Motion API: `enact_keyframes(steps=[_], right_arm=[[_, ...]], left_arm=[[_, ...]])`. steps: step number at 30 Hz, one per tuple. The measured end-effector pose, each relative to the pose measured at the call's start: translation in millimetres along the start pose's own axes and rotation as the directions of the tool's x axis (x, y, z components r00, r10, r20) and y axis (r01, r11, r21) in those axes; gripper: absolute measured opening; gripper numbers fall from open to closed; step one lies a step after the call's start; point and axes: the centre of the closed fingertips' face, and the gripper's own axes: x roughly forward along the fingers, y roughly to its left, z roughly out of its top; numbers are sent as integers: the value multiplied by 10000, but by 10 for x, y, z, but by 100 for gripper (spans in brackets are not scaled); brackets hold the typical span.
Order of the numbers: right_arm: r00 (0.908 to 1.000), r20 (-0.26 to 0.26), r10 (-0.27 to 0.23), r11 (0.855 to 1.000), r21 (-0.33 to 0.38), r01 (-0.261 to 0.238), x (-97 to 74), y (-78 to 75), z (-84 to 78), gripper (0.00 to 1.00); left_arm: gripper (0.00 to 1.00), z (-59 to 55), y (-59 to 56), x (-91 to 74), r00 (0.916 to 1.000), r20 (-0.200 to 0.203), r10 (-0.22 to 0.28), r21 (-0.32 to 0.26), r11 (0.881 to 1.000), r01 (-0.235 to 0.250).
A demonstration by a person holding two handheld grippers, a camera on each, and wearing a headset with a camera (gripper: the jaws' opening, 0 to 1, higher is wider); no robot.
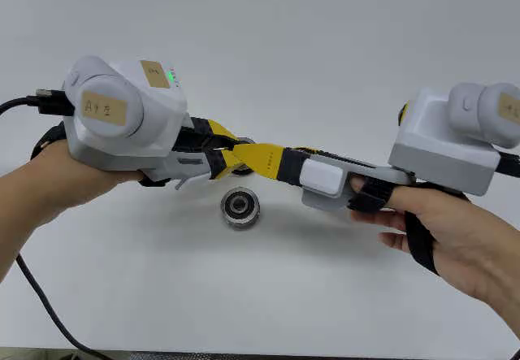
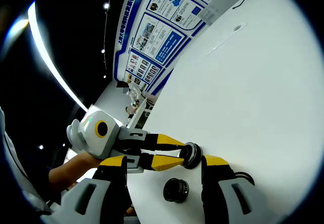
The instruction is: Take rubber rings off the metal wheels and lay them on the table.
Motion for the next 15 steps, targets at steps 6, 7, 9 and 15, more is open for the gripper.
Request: enact_keyframes(steps=[6,7,9,15], right_arm=[[9997,-224,-9,9999,132,12,124,-50,20,62],[9996,-274,-4,9999,161,8,149,-55,21,62],[9994,-331,34,9998,177,-28,183,-56,21,62],[9975,-706,83,9999,78,-77,260,-55,-41,61]], left_arm=[[12,-1,5,2,10000,50,-48,1,10000,48],[12,0,7,4,10000,51,-62,16,10000,62],[12,-1,9,5,10000,54,-75,21,10000,75],[12,-1,17,7,9999,64,-102,24,9999,102]])
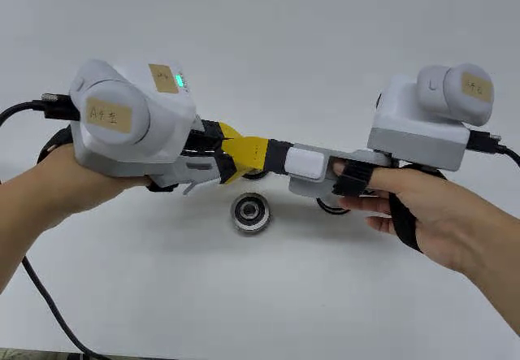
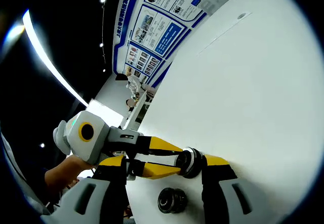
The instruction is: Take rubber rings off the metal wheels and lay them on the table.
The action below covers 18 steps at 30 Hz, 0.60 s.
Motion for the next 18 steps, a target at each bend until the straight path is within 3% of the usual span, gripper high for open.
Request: enact_keyframes(steps=[18], right_arm=[[10000,25,-21,9999,-147,21,-69,44,-21,58]], left_arm=[[12,-4,1,0,10000,8,25,-20,10000,-25]])
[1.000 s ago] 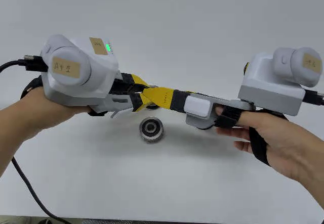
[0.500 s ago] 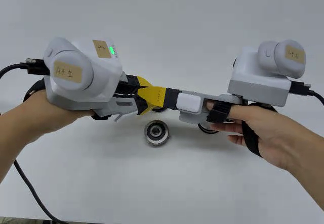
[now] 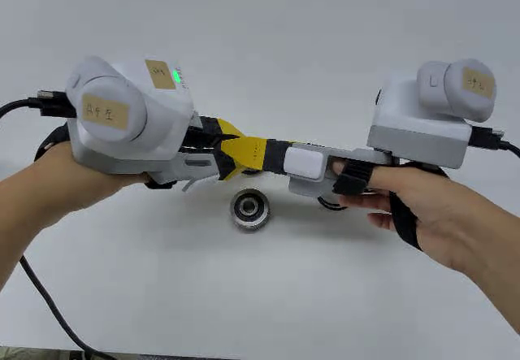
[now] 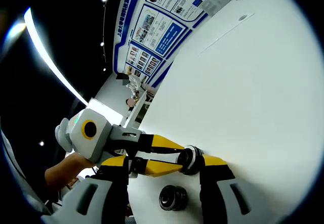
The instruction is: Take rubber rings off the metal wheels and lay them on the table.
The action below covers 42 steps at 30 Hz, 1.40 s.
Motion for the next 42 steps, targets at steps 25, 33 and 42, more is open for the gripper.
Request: enact_keyframes(steps=[25,33,42], right_arm=[[9985,64,-539,9984,182,537,-13,-112,7,45],[9927,-46,-1206,9906,641,1207,-10,-355,14,13],[9889,-101,-1480,9868,655,1483,-24,-400,18,3]], left_arm=[[12,1,-8,-2,10000,-57,27,21,10000,-26],[12,2,-8,-1,10000,-49,16,12,10000,-16],[12,4,-7,1,10000,-58,17,70,10000,-17]])
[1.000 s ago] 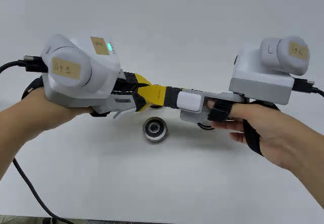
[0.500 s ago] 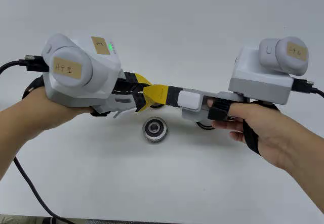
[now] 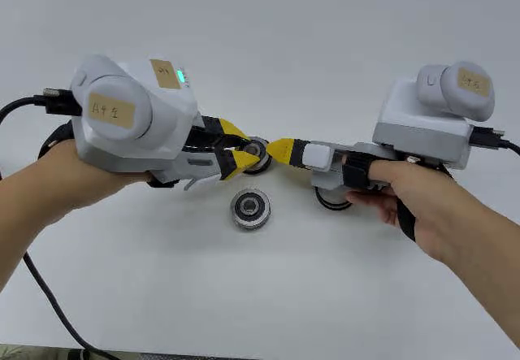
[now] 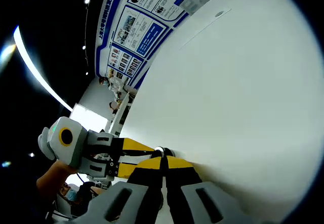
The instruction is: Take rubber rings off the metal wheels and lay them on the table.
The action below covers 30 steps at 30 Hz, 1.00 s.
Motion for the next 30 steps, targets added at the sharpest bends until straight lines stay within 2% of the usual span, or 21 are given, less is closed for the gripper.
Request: enact_keyframes(steps=[10,17,22,25,27,30], right_arm=[[9996,95,-282,9996,-63,282,-7,36,0,1],[9995,73,-316,9984,-473,319,-3,83,-3,1],[9999,-4,-155,9975,-692,155,12,142,-11,1],[9998,-62,177,9969,-765,-181,41,246,-17,1],[9997,-225,14,9951,-992,-37,62,265,-46,1],[9998,-212,46,9952,-975,-66,61,258,-45,1]], left_arm=[[12,2,-1,-1,10000,-66,4,45,10000,-4],[12,3,2,2,10000,-36,-17,34,10000,17],[12,1,3,3,10000,-39,-33,49,10000,33],[12,0,3,4,10000,-44,-23,46,10000,23],[12,0,2,4,10000,-54,-15,48,10000,15],[12,-3,-2,4,10000,-54,-8,34,10000,8]])
